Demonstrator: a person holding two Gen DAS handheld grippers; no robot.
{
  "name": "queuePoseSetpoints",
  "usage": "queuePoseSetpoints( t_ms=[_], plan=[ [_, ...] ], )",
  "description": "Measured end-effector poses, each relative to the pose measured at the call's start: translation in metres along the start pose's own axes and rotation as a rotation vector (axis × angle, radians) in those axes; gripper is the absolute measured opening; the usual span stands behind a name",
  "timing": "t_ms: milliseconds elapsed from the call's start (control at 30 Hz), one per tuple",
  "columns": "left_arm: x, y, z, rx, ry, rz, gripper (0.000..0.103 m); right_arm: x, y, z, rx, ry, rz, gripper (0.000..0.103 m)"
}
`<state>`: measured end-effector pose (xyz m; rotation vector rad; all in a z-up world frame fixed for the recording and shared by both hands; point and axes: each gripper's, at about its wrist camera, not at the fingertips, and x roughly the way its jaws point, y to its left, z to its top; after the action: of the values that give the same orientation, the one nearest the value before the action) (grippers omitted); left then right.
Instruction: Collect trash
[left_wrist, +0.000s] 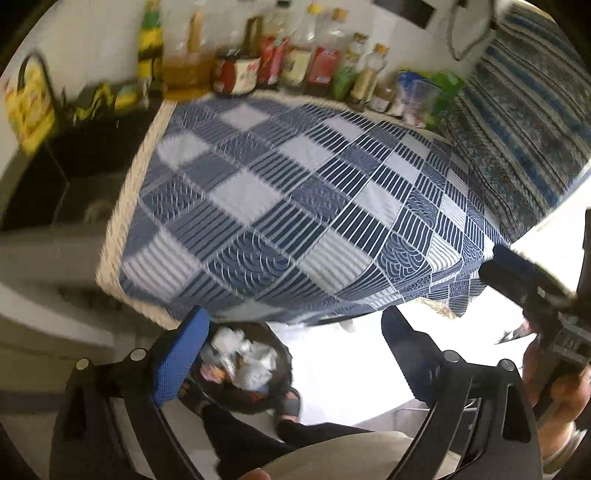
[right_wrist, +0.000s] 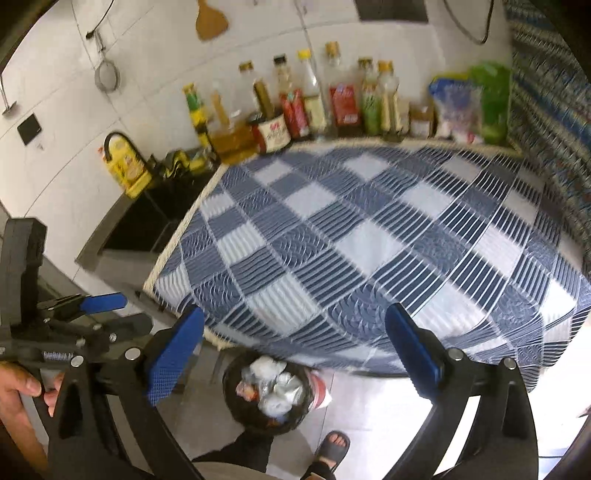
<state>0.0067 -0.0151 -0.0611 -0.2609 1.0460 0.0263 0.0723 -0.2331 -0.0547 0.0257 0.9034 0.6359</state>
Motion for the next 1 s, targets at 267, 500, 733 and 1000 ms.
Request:
queuePoseSetpoints(
  t_ms=[267, 500, 733, 1000],
  plan=[
    [-0.038, -0.012, 0.023, 0.044, -0.078, -0.011, 0.096, -0.039, 0.001, 0.027, 0.001, -0.122, -0.059, 0.098],
    [-0.053, -0.016, 0.033, 0.030, -0.125, -0.002, 0.096, -0.066, 0.004, 0.042, -0.029, -0.171, -0.073, 0.098],
    [-0.062, -0.023, 0.031, 0.021, -0.144, -0.003, 0.096, -0.071, -0.001, 0.040, -0.027, -0.151, -0.074, 0.098],
    [-0.068, -0.027, 0.022, 0.017, -0.157, 0.010, 0.096, -0.074, 0.000, 0.033, -0.027, -0.144, -0.065, 0.098]
  ],
)
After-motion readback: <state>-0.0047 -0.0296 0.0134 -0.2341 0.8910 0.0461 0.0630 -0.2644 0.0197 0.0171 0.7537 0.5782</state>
